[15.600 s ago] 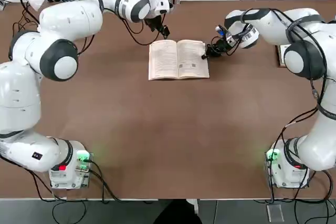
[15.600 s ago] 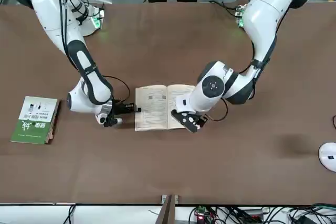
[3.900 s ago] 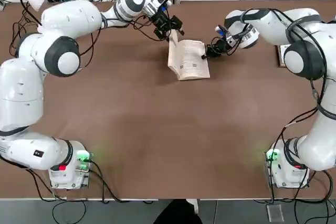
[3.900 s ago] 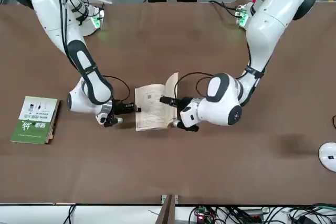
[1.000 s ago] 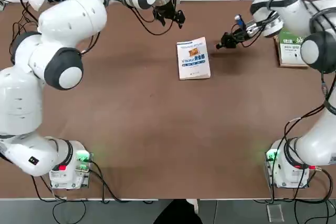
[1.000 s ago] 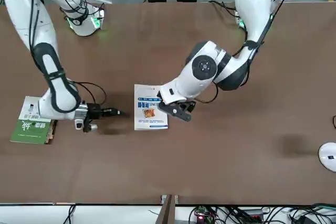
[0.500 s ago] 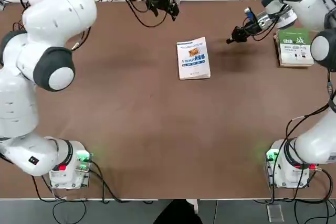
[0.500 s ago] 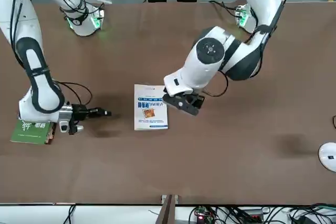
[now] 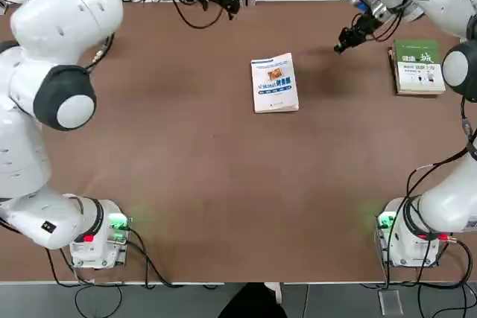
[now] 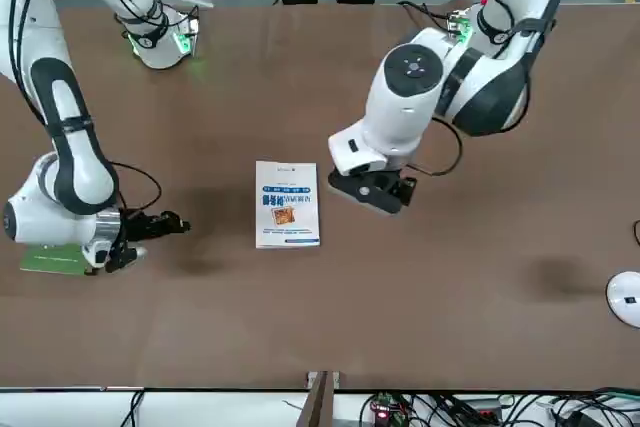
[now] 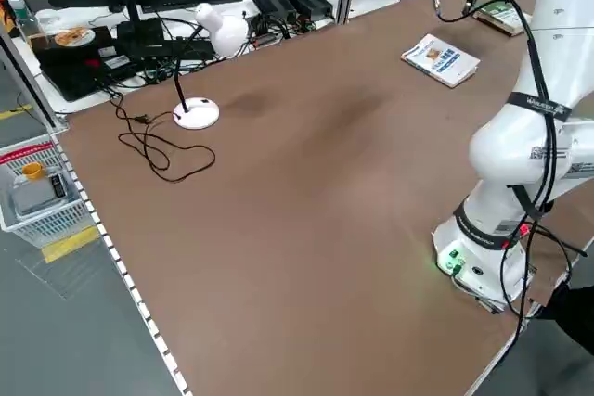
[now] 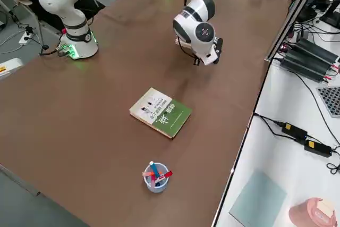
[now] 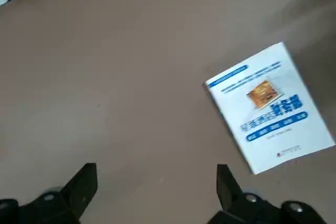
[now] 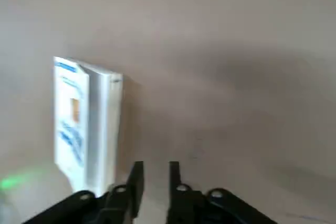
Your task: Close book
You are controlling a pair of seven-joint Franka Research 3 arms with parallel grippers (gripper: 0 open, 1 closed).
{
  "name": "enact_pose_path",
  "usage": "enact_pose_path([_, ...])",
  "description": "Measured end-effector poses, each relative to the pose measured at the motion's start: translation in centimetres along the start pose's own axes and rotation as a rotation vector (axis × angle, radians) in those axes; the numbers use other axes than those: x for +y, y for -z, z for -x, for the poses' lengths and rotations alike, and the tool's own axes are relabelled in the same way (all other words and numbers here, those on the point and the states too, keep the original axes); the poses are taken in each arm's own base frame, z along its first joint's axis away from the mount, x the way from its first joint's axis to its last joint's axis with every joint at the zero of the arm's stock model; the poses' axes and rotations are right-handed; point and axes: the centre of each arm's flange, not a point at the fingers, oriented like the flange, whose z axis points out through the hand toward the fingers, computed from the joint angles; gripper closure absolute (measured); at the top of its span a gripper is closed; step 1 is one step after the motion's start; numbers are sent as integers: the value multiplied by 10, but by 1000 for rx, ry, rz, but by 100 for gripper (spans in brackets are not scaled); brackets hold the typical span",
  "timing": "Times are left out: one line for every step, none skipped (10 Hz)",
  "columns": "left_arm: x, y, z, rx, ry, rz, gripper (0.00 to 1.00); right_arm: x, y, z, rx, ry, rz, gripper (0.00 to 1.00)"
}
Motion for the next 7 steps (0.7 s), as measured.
enact_pose_path([-15, 4, 1, -17, 16, -7, 0, -3, 11, -5, -5, 8, 53, 55])
enact_pose_path([-30, 7, 3, -35, 30, -12, 0, -4, 18, -9, -11, 17, 97, 44])
enact_pose_path([-42, 10, 5, -52, 45, -17, 0, -4, 23, -10, -19, 30, 135, 34])
enact_pose_path([-52, 13, 7, -61, 57, -20, 0, -3, 27, -11, -27, 42, 170, 25])
enact_pose_path([-60, 16, 8, -65, 69, -22, 0, -1, 31, -12, -34, 56, 204, 18])
enact_pose_path([-68, 18, 10, -68, 80, -24, 0, 2, 37, -13, -40, 73, 246, 4])
enact_pose_path([-79, 21, 12, -68, 95, -26, 0, 4, 45, -16, -44, 94, 294, 0])
